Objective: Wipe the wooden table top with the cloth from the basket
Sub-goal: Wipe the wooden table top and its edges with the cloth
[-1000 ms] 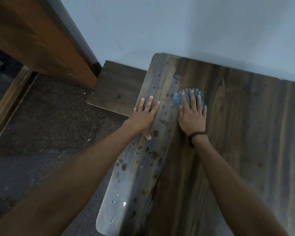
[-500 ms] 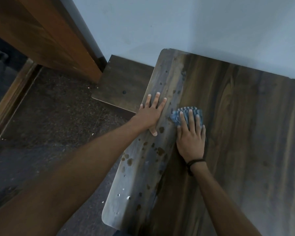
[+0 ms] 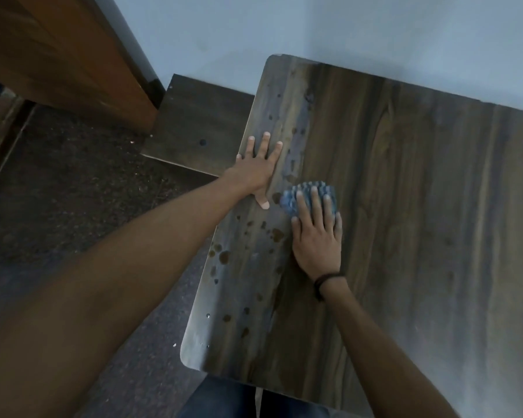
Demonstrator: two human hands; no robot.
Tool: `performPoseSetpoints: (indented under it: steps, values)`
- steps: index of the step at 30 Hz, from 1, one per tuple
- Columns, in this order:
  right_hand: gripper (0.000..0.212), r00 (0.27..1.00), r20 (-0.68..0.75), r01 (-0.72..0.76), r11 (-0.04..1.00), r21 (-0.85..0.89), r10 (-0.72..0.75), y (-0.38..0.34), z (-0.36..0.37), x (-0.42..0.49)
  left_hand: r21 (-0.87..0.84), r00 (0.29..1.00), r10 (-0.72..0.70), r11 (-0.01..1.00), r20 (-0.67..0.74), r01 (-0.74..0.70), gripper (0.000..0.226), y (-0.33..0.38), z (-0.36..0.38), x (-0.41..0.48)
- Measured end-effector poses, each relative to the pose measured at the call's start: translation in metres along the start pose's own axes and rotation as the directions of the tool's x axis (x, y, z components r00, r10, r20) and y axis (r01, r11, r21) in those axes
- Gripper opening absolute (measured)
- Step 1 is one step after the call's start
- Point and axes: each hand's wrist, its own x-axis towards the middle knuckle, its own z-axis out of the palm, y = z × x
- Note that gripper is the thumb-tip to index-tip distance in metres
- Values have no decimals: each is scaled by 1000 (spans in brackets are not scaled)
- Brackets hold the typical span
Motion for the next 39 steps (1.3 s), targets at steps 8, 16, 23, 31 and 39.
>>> performPoseSetpoints:
  steps: [8, 16, 23, 31, 39]
  values:
    - [56, 994, 5, -105, 993, 48, 105, 12, -25, 94, 24, 998, 66, 998, -14, -66, 148, -5, 37, -44]
    - [54, 999, -16, -35, 998, -52, 34, 1, 16, -43, 50, 995, 87, 995, -42, -85, 150, -9, 55, -52]
    - [56, 991, -16, -133, 990, 40, 134, -3, 1, 30, 11, 997, 78, 997, -26, -78, 150, -8, 53, -54]
    - [55, 999, -20, -30, 999, -32, 30, -16, 46, -137, -5, 996, 80, 997, -43, -80, 147, -13, 85, -86]
    - [55, 997, 18, -75, 996, 40, 75, -8, 18, -50, 18, 999, 37, 999, -12, -37, 148, -8, 84, -87]
